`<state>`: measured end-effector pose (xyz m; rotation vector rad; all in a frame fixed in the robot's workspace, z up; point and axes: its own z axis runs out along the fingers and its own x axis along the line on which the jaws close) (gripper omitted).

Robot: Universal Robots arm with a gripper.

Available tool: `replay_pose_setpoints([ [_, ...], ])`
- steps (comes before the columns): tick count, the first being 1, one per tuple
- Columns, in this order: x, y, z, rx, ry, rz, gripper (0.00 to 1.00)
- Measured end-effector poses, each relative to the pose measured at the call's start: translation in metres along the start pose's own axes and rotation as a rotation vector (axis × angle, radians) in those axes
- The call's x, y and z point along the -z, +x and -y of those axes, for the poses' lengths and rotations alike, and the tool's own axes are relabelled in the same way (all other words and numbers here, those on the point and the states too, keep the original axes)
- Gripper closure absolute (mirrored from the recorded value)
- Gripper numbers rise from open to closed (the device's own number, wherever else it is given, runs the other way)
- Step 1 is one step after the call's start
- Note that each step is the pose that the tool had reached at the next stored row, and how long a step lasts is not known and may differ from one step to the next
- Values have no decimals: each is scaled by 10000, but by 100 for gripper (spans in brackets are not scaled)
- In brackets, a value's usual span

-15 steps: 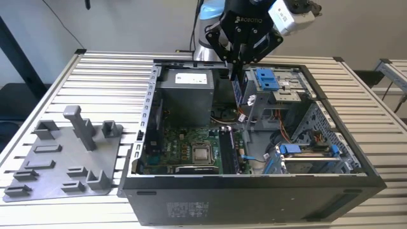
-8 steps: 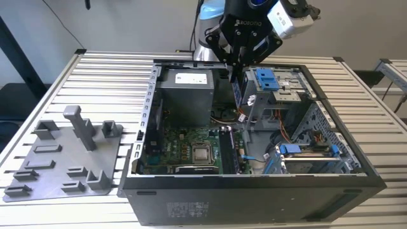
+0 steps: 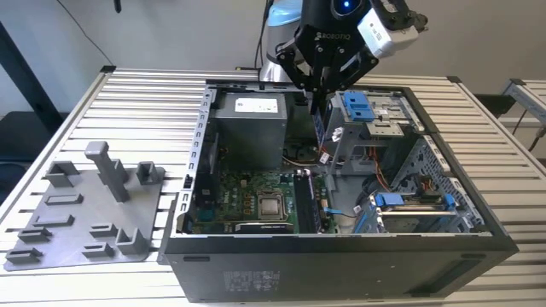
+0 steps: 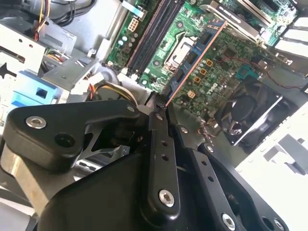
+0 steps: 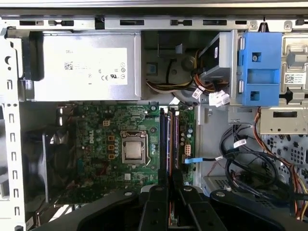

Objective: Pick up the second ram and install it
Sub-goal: 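Insert the second ram into the second slot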

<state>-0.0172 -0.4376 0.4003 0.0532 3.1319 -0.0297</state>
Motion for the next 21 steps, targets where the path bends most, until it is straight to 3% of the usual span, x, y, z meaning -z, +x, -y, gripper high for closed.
replay_pose_setpoints([
  [21,-170,2,-12,-280,85,-2,86],
])
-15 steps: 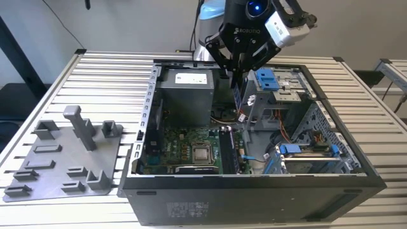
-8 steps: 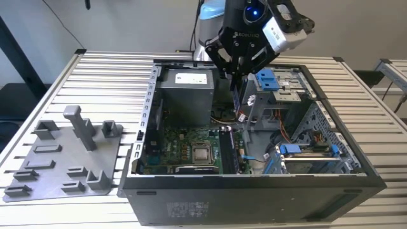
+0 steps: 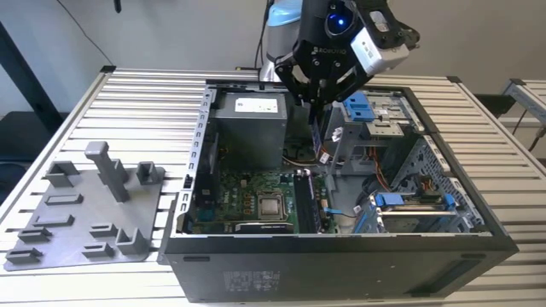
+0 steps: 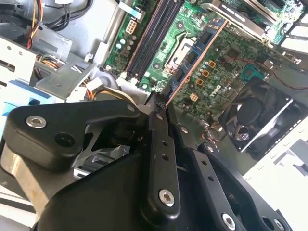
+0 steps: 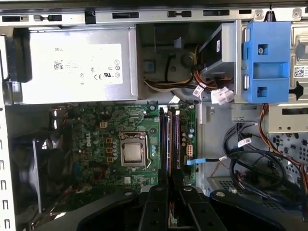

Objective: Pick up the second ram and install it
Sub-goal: 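Insert the second ram into the second slot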

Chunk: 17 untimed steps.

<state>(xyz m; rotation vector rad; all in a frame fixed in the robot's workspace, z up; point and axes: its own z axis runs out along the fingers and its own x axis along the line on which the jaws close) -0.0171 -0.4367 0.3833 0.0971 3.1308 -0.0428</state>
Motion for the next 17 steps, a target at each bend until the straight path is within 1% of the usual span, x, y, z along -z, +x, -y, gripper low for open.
replay_pose_setpoints([
  [17,-112,2,-24,-30,127,7,86],
])
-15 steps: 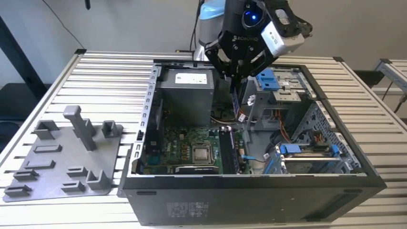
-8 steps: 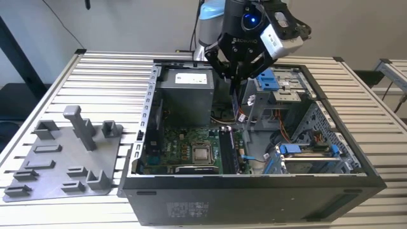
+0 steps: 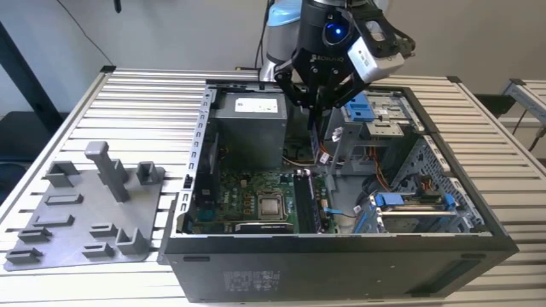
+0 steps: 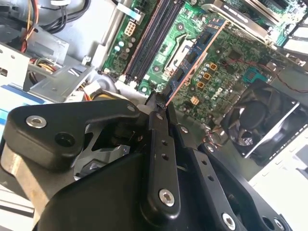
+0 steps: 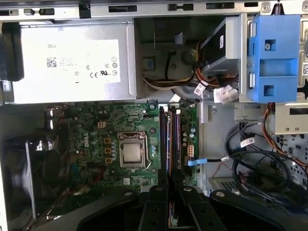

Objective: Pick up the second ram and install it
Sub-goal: 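Insert the second ram into the second slot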

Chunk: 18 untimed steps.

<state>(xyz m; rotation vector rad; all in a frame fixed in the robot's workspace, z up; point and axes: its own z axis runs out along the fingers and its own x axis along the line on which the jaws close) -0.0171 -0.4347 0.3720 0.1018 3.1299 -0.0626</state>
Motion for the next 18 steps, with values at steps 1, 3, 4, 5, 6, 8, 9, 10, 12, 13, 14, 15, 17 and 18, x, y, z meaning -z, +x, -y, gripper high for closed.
replay_pose_setpoints([
  [1,-7,0,-1,-2,7,0,86],
  [3,-19,0,-3,-5,18,1,86],
  [4,-25,1,-5,-7,26,1,86],
  [5,-32,1,-6,-8,33,2,86],
  [6,-38,1,-7,-10,40,2,86],
  [8,-50,1,-10,-13,52,3,86],
  [9,-57,1,-11,-15,58,3,86],
  [10,-62,1,-12,-16,65,3,86],
  [12,-74,2,-14,-20,79,4,86],
  [13,-80,2,-15,-21,83,5,86],
  [14,-86,2,-15,-22,87,5,86],
  [15,-92,2,-16,-24,93,5,86],
  [17,-104,2,-18,-26,103,6,86],
  [18,-109,2,-19,-27,107,6,86],
])
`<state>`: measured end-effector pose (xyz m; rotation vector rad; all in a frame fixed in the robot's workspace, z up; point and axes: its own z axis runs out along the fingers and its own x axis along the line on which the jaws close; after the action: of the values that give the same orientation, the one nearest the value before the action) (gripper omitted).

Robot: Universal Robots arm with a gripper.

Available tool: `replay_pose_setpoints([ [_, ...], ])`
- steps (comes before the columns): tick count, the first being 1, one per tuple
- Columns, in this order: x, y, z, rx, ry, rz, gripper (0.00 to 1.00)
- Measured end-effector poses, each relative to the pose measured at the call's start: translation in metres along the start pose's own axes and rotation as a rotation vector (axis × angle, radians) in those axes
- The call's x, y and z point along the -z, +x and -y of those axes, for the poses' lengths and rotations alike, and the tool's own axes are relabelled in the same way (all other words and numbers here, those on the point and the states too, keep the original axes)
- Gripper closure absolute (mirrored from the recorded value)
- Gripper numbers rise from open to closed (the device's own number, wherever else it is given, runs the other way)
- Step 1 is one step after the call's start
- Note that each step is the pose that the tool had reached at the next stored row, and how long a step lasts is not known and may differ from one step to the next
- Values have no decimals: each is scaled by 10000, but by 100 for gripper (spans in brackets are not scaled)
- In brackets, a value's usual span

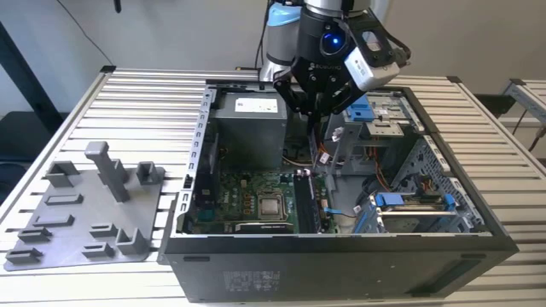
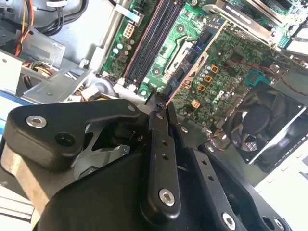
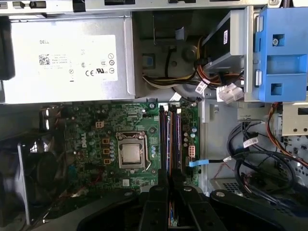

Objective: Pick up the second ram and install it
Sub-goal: 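Insert the second ram into the second slot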

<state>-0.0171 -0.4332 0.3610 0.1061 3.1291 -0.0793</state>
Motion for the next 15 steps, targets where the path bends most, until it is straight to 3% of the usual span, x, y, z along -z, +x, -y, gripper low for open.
replay_pose_setpoints([
  [15,-91,2,-12,-16,84,4,86],
])
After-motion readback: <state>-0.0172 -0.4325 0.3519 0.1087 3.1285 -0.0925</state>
